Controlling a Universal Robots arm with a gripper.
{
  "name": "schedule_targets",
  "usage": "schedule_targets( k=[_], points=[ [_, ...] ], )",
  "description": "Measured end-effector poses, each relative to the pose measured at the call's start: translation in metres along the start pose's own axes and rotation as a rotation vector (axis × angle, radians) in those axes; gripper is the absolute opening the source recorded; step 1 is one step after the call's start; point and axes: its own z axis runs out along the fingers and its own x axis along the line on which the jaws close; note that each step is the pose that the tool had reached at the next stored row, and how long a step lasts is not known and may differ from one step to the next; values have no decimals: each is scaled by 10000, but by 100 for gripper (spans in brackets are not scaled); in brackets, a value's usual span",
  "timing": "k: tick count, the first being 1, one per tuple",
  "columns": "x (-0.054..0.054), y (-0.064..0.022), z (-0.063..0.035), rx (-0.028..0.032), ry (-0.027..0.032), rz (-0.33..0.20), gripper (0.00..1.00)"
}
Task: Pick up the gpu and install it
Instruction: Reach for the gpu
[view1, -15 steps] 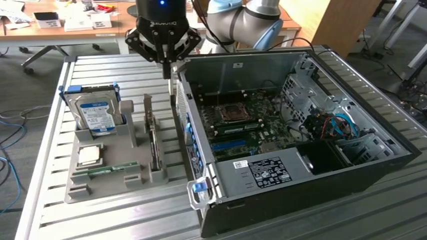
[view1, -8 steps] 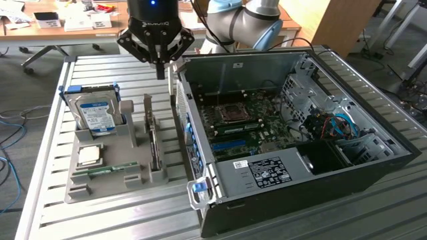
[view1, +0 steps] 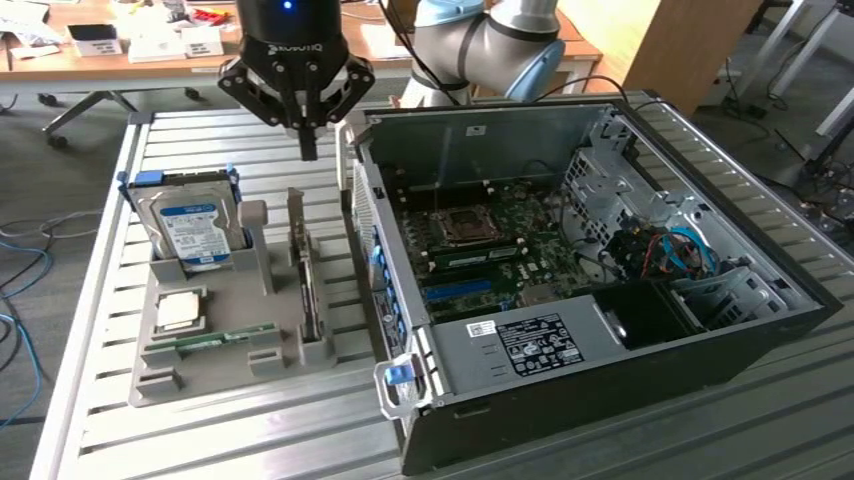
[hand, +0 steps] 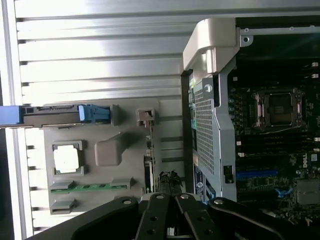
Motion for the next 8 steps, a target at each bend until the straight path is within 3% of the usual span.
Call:
schedule_targets(
  k=[8],
  points=[
    [81, -6, 0, 0, 1, -1, 11]
  ],
)
